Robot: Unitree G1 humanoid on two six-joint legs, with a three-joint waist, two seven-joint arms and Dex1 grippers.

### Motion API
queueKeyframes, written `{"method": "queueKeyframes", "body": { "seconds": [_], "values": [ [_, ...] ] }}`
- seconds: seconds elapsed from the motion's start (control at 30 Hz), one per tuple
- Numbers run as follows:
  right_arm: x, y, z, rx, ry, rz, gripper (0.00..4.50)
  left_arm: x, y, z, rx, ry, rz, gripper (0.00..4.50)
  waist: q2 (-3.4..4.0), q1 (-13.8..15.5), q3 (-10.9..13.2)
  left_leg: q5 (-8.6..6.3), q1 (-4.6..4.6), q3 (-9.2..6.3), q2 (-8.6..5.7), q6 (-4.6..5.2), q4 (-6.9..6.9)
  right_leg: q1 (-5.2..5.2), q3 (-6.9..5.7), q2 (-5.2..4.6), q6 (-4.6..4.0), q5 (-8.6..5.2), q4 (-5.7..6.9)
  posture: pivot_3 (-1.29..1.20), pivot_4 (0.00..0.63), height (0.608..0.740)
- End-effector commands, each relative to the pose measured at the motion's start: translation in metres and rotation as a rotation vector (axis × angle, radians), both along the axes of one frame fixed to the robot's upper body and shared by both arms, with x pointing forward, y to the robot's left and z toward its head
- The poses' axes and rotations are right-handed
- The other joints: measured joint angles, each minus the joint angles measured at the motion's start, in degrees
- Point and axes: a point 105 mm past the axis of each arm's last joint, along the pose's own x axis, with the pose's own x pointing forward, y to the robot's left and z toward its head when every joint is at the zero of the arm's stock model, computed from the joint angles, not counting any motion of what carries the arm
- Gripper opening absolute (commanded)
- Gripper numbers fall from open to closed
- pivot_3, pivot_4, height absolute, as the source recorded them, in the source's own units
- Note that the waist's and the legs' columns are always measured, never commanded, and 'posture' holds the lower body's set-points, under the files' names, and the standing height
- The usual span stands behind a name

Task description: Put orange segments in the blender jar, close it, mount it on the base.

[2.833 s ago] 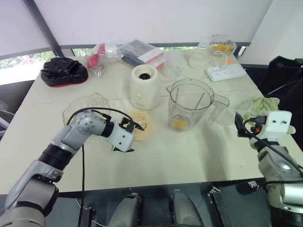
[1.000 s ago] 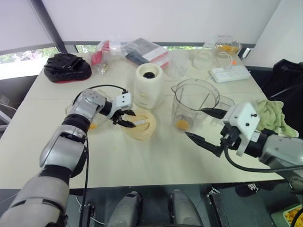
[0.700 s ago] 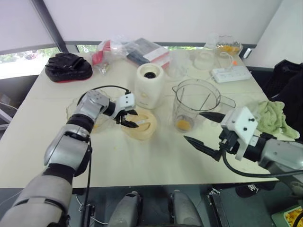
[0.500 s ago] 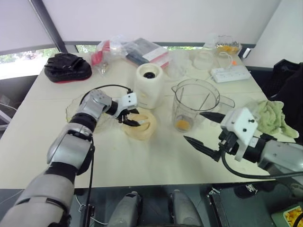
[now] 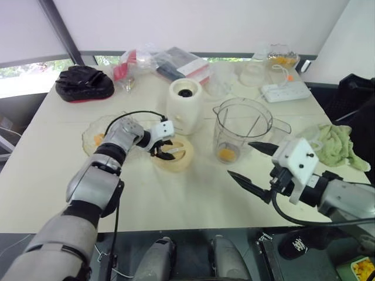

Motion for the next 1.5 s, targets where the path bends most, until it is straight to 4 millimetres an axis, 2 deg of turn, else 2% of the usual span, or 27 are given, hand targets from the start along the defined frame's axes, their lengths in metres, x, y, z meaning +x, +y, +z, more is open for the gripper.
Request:
{"method": "queueKeyframes", "body": {
  "seconds": [0.03,0.13,0.23,0.37,0.4,0.57,0.7,0.97,1.2,1.33,1.5],
  "values": [
    [-0.003,0.002,0.007,-0.005,-0.044,0.007,4.50,0.002,0.000,-0.001,0.012,-0.016,0.012,3.26,-0.01,0.0,0.0,0.00,0.00,0.00,0.00,0.00,0.00,0.00,0.00,0.00,0.00,0.00,0.00,0.00,0.150,0.740],
    [-0.003,0.001,0.007,-0.012,-0.045,0.003,4.50,0.001,-0.001,-0.005,0.017,-0.011,0.012,3.26,-0.02,0.0,0.0,0.00,0.00,0.00,0.00,0.00,0.00,0.00,0.00,0.00,0.00,0.00,0.00,0.00,0.150,0.740],
    [-0.003,0.000,0.006,-0.022,-0.045,-0.001,4.50,-0.001,-0.001,-0.008,0.020,-0.005,0.007,2.44,-0.03,0.0,0.0,0.00,0.01,0.00,0.00,0.00,0.01,0.00,0.00,0.00,0.00,0.00,0.01,0.00,0.150,0.740],
    [-0.002,-0.001,0.005,-0.028,-0.044,-0.005,4.50,-0.004,0.001,-0.013,0.033,0.006,-0.012,0.34,-0.07,0.0,-0.1,0.00,0.02,0.00,0.00,0.00,0.01,0.01,0.00,0.00,0.00,0.00,0.02,0.00,0.150,0.740],
    [-0.002,-0.002,0.005,-0.030,-0.044,-0.006,4.50,-0.005,0.002,-0.014,0.039,0.006,-0.015,0.23,-0.09,0.0,-0.1,0.00,0.03,0.00,0.00,0.00,0.01,0.04,0.00,0.00,0.00,0.00,0.02,0.00,0.150,0.740],
    [-0.001,-0.004,0.004,-0.037,-0.041,-0.009,4.50,-0.008,0.010,-0.017,0.062,0.014,-0.028,0.25,-0.12,-0.1,-0.1,0.00,0.04,0.00,0.01,0.00,0.01,0.04,0.00,0.01,0.00,0.00,0.02,0.00,0.150,0.740],
    [-0.001,-0.006,0.002,-0.028,-0.031,-0.023,4.50,-0.006,0.016,-0.005,0.060,-0.023,-0.060,0.25,-0.13,-0.2,-0.1,0.00,0.05,0.00,0.03,0.00,0.01,0.03,0.00,0.02,0.00,0.00,0.02,0.00,0.150,0.740],
    [-0.002,-0.022,-0.009,0.048,-0.003,-0.144,4.50,-0.001,0.017,0.075,-0.030,-0.141,-0.197,0.25,-0.18,0.5,-0.1,0.00,-0.02,-0.01,-0.02,-0.01,0.02,0.00,0.00,-0.02,0.00,0.01,0.02,0.00,0.150,0.740],
    [0.008,-0.044,-0.019,0.143,-0.038,-0.327,4.50,-0.004,-0.002,0.162,-0.125,-0.253,-0.314,0.25,-0.27,0.9,0.0,0.00,-0.05,0.01,-0.02,-0.01,0.08,-0.02,-0.01,0.00,0.03,0.02,0.02,0.00,0.150,0.740],
    [0.015,-0.057,-0.028,0.167,-0.056,-0.423,4.50,-0.004,-0.018,0.192,-0.136,-0.309,-0.349,0.25,-0.25,0.8,0.0,0.00,-0.04,0.02,-0.02,-0.01,0.07,-0.02,-0.01,0.02,0.03,0.02,0.02,0.00,0.150,0.740],
    [0.023,-0.068,-0.037,0.184,-0.083,-0.532,4.50,-0.006,-0.046,0.216,-0.127,-0.377,-0.389,0.25,-0.27,0.7,0.0,0.01,-0.04,0.02,-0.01,-0.01,0.07,-0.03,-0.01,0.05,0.03,0.02,0.04,0.00,0.150,0.740]
  ]
}}
